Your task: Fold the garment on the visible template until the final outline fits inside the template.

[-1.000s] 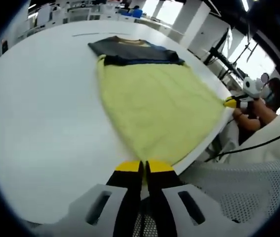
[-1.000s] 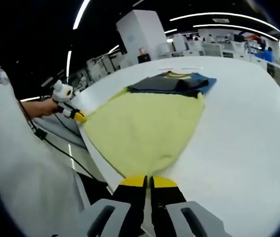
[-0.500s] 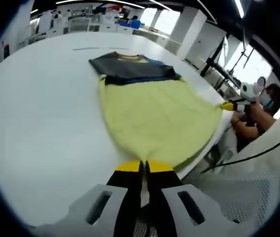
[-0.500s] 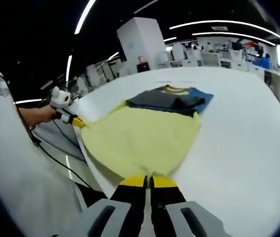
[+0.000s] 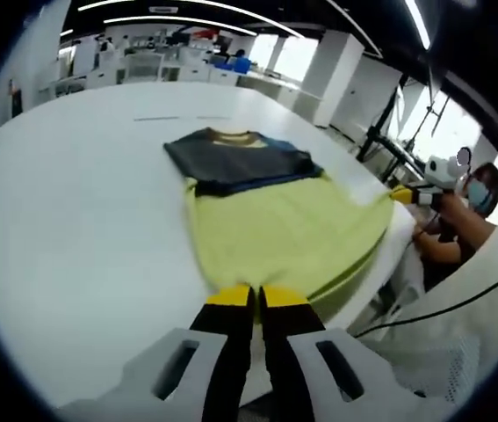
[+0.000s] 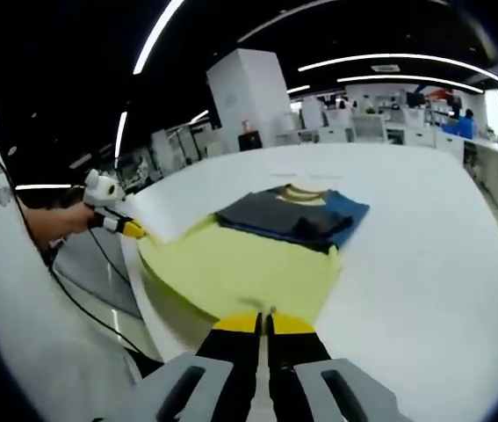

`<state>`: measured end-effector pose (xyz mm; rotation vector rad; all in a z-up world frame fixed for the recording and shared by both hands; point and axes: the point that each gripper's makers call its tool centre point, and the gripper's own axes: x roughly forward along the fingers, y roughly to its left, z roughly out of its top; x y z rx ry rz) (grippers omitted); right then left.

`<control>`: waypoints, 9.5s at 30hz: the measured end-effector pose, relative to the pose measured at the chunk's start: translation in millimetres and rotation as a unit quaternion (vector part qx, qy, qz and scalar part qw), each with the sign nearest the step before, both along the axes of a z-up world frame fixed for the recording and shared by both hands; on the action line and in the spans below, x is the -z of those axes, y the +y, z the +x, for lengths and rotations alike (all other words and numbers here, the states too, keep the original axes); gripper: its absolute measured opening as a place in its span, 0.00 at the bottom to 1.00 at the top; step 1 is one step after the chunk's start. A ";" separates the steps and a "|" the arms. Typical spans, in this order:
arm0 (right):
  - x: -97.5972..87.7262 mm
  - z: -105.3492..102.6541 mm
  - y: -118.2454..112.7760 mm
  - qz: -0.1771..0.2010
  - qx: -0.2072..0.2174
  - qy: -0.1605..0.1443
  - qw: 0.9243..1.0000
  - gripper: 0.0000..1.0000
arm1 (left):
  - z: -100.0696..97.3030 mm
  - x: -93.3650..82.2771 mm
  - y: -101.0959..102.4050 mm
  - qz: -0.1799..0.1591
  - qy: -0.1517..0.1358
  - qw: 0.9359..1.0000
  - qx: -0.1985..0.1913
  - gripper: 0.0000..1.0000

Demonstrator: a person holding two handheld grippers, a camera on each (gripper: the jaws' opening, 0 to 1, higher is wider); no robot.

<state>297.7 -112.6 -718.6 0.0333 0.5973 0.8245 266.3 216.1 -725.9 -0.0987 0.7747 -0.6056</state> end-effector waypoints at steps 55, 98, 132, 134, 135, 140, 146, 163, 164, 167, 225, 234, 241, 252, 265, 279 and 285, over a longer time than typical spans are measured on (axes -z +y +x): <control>-65.0 124.7 -3.9 0.014 0.042 -0.071 0.997 0.00 | 134.4 -70.7 1.0 -0.026 -0.117 0.992 -0.042 0.00; -100.8 218.6 7.0 -0.013 0.062 -0.105 0.992 0.00 | 246.9 -107.2 10.1 -0.043 -0.170 0.982 -0.063 0.00; -16.0 299.9 5.8 -0.015 0.102 -0.016 0.995 0.00 | 325.9 -21.5 14.8 -0.030 -0.114 0.988 -0.099 0.00; -10.1 302.9 6.5 -0.017 0.104 -0.011 0.994 0.00 | 328.0 -17.5 16.8 -0.032 -0.111 0.988 -0.103 0.00; -7.6 303.6 6.8 -0.017 0.104 -0.008 0.994 0.00 | 329.0 -14.0 18.1 -0.033 -0.108 0.988 -0.106 0.00; 7.4 305.8 11.9 -0.023 0.103 0.007 0.994 0.00 | 332.1 1.8 23.0 -0.039 -0.089 0.988 -0.120 0.00; 28.4 306.4 17.1 -0.039 0.098 0.026 0.994 0.00 | 332.5 20.0 27.7 -0.036 -0.069 0.989 -0.128 0.00; 66.7 315.8 10.8 -0.086 0.097 0.057 0.990 0.00 | 331.5 61.4 29.5 -0.008 -0.022 0.992 -0.128 0.00; 68.2 315.3 10.9 -0.089 0.097 0.059 0.990 0.00 | 331.1 62.1 28.2 -0.010 -0.020 0.992 -0.125 0.00; 68.9 314.8 10.7 -0.102 0.089 0.051 0.990 0.00 | 330.1 59.8 28.2 -0.009 -0.026 0.992 -0.120 0.00; 74.3 303.0 57.2 -0.187 -0.090 -0.043 0.977 0.00 | 323.9 54.3 -8.8 0.138 -0.136 0.974 0.115 0.00; 50.2 329.9 57.1 -0.107 -0.014 -0.048 0.993 0.00 | 349.3 36.5 -7.7 0.094 -0.151 0.983 0.043 0.00; 54.0 347.3 58.5 -0.084 0.031 -0.020 0.996 0.00 | 363.6 46.0 -5.7 0.060 -0.121 0.991 -0.015 0.00; 57.6 350.5 61.4 -0.093 0.049 -0.013 0.994 0.19 | 365.0 44.5 -15.7 0.003 -0.106 0.994 -0.028 0.12; 23.4 324.0 62.7 -0.030 0.035 -0.037 0.998 0.39 | 334.8 -0.8 -20.7 -0.086 -0.127 0.988 0.008 0.40; -0.2 291.3 54.9 0.001 0.049 -0.039 0.998 0.47 | 293.4 -31.5 -17.9 -0.086 -0.139 0.986 0.025 0.49; -12.1 272.5 50.8 0.008 0.050 -0.047 0.998 0.46 | 273.4 -39.3 -17.1 -0.089 -0.143 0.985 0.024 0.48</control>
